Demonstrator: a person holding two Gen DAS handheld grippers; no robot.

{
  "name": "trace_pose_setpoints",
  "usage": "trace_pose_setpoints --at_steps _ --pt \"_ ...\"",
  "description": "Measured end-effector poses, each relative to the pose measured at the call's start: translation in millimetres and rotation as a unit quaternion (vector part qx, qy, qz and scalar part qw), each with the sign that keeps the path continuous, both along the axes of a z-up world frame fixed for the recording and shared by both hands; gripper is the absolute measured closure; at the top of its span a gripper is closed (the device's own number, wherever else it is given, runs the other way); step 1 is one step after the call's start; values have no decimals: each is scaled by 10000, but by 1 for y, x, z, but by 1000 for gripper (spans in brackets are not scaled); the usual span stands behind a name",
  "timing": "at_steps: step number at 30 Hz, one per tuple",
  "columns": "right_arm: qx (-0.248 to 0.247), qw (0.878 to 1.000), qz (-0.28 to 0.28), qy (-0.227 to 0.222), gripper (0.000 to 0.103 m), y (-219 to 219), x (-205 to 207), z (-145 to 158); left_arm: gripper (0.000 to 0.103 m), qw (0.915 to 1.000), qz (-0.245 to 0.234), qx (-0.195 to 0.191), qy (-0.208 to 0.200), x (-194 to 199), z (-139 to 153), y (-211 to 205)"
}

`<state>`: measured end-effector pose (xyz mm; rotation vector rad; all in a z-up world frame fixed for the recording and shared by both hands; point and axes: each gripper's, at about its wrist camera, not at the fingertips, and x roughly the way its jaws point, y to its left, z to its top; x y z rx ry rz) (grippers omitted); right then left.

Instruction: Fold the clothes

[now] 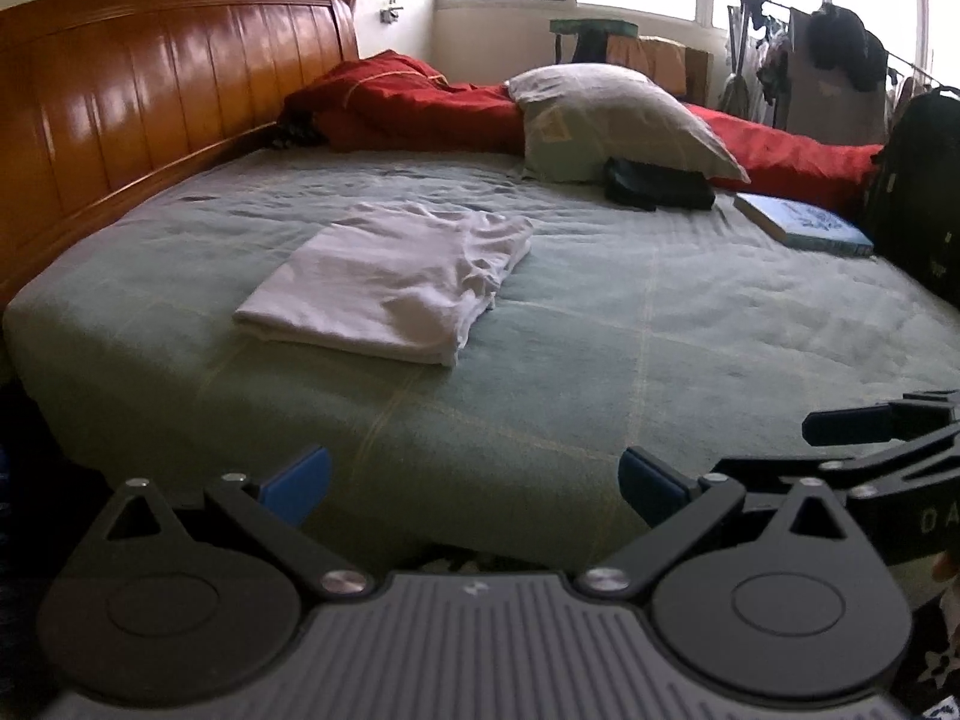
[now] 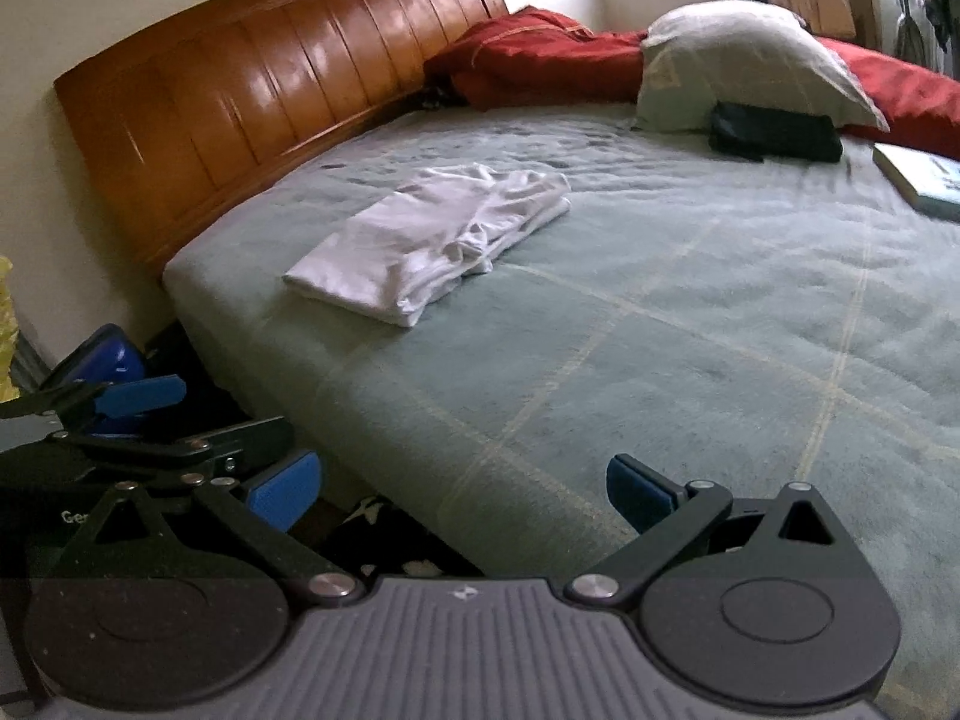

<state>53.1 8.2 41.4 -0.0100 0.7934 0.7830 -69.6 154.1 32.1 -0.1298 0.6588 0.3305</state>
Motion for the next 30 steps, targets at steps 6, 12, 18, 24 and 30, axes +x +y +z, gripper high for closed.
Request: trace_pose_setpoints --at_steps 6,12,18,24,30 --pt "0 9998 65 -172 0 -5 -25 4 1 10000 58 -39 -63 -20 0 -7" --pt "12 9996 86 -275 0 -9 -38 8 1 9998 71 -165 -105 -31 1 -9" --pt "25 9995 63 -308 0 -10 -40 10 1 9998 107 -166 -99 -33 3 -12" --pt "27 9995 58 -311 0 -9 -41 10 1 9997 119 -198 -84 -33 2 -11" --pt "21 9995 57 -311 0 -9 -42 10 1 9997 132 -183 -88 -34 2 -12"
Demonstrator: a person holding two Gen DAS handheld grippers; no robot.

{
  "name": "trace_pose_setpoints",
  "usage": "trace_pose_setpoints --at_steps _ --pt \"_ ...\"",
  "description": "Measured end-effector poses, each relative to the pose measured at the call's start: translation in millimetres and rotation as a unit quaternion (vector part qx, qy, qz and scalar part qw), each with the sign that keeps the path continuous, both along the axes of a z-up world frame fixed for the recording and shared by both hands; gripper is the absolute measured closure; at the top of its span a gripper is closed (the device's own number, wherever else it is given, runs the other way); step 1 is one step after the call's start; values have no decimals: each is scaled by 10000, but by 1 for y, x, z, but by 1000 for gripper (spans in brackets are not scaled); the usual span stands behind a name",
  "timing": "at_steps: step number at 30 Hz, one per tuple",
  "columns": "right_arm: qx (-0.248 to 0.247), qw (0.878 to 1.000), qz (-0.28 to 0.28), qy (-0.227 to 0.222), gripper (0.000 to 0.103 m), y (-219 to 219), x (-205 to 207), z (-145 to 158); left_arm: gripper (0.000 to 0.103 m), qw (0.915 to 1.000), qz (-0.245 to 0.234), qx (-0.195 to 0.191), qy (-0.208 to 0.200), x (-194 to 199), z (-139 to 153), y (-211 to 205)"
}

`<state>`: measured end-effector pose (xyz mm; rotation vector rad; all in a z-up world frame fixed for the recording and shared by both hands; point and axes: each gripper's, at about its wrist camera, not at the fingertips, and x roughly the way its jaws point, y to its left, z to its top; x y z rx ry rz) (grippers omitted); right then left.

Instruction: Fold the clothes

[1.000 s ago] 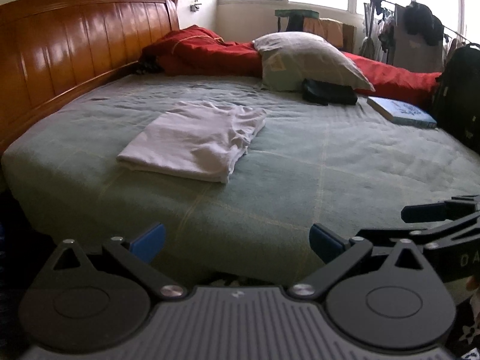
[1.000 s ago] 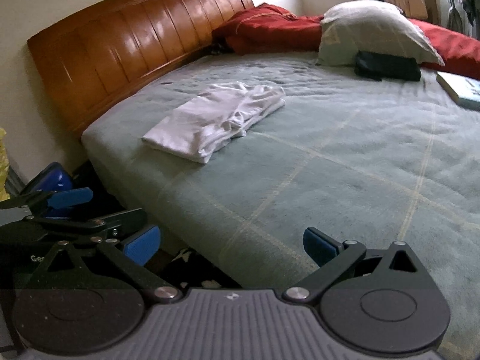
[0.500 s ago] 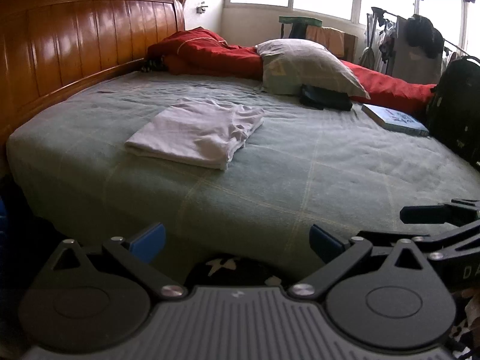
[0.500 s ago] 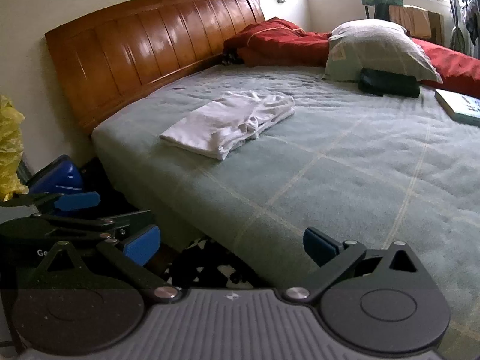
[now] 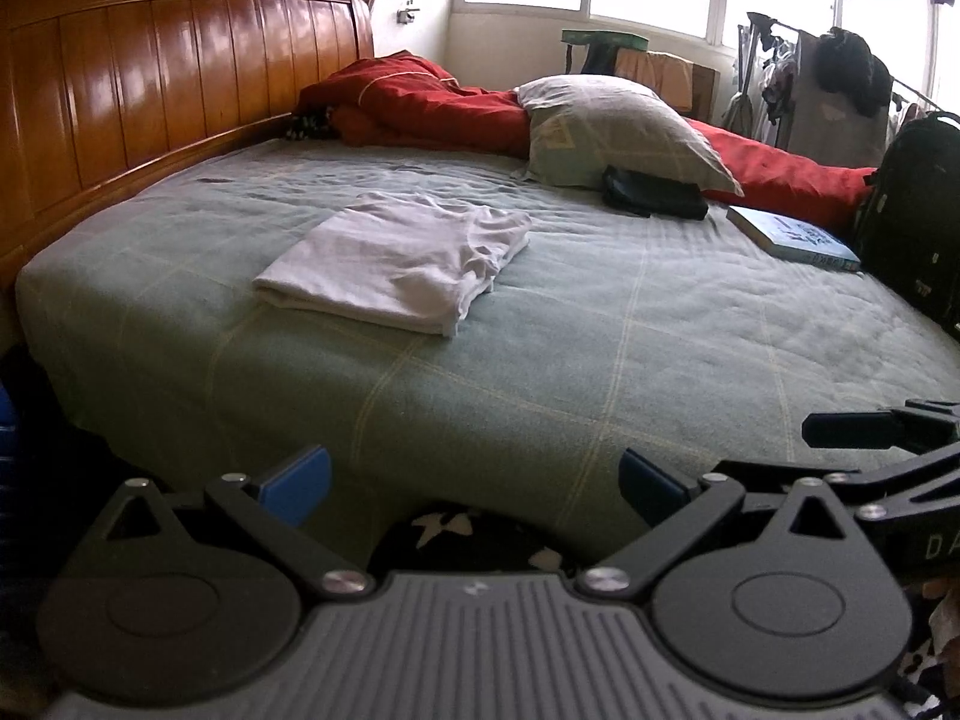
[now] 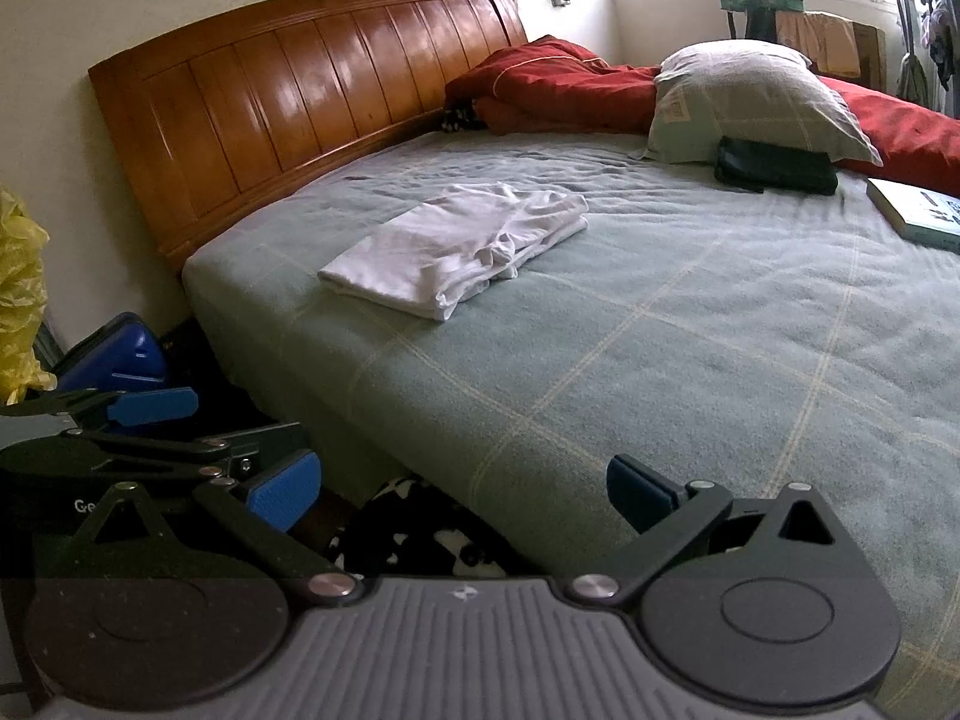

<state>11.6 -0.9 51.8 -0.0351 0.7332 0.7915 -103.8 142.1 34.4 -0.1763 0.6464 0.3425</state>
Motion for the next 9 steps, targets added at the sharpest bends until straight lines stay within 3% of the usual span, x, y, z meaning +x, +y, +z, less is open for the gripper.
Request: trace_pose_setpoints --at_steps 9 --pt "13 10000 -5 -18 0 -2 -2 1 1 10000 5 29 -11 -2 1 -2"
